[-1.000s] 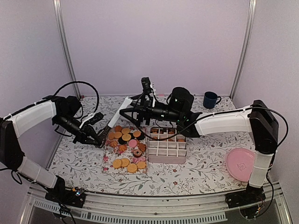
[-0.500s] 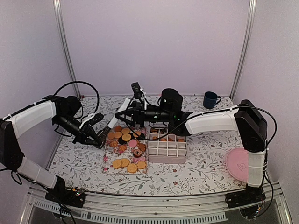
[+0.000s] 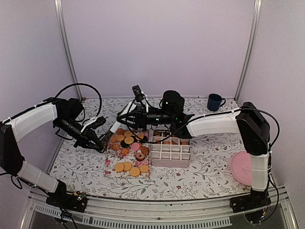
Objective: Pack the cookies
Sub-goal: Pass from the left arm to the right, then pick up the fake cookies from the plate.
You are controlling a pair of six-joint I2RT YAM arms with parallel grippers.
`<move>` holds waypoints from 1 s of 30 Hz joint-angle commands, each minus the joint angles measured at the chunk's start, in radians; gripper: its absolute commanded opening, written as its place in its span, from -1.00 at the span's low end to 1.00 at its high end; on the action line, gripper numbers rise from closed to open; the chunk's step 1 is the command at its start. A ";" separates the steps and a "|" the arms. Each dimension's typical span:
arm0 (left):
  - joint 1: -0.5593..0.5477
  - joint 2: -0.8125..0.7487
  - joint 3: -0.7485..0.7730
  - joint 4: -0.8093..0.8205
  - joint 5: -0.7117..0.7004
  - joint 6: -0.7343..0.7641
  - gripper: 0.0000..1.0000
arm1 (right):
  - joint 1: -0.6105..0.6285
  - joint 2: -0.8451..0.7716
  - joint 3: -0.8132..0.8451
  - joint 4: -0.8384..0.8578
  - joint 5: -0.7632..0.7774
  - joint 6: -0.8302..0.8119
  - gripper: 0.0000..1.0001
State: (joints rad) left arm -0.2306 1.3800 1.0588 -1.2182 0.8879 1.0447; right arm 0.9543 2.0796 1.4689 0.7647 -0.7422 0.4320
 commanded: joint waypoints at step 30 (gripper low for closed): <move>0.230 -0.029 -0.090 0.362 -0.231 -0.222 0.98 | 0.099 -0.164 -0.213 -0.161 0.529 -0.317 -0.70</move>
State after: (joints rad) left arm -0.0086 1.3472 0.9733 -0.8703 0.6750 0.8082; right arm 1.0412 1.9816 1.2819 0.6044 -0.2817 0.1482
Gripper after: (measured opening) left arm 0.992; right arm 0.214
